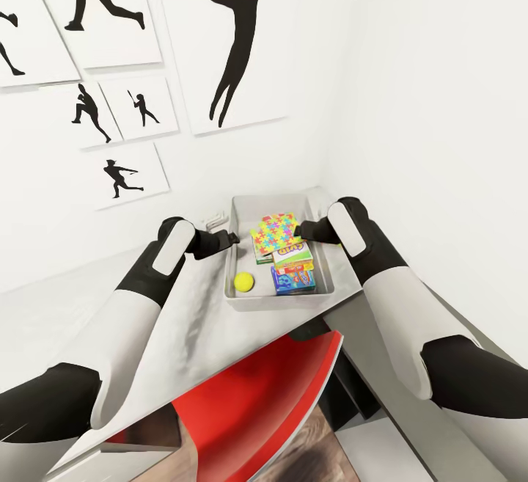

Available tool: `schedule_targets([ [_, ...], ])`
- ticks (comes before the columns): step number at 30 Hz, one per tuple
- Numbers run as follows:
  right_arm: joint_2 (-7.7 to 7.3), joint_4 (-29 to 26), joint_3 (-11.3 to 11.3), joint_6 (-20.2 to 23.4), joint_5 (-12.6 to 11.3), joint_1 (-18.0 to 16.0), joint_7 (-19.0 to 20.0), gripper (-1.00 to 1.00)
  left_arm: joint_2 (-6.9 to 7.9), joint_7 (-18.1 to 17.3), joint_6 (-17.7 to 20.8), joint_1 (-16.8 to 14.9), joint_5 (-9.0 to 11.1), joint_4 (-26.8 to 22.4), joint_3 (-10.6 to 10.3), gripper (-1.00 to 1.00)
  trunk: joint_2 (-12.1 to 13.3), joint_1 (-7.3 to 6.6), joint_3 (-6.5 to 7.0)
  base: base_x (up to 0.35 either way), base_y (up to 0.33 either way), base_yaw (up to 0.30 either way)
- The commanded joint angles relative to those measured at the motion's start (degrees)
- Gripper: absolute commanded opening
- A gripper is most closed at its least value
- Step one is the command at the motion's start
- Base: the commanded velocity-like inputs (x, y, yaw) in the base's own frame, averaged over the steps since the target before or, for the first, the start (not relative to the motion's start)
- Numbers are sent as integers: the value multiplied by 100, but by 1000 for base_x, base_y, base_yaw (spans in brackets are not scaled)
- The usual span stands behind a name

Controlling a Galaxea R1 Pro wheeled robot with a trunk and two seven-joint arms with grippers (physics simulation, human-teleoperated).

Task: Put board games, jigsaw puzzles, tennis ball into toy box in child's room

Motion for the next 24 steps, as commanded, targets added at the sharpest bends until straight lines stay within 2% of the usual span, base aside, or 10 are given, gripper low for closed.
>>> schedule_targets([
  [1,-2,13,11,8,-59,-6,-59,100,3,47,-3,-5,59,3,-8,100,-11,3,-10,0,0,0],
  [24,-4,170,6,-5,-59,-5,-54,100,12,-2,-47,-5,57,86,-8,100,-11,3,-10,0,0,0],
])
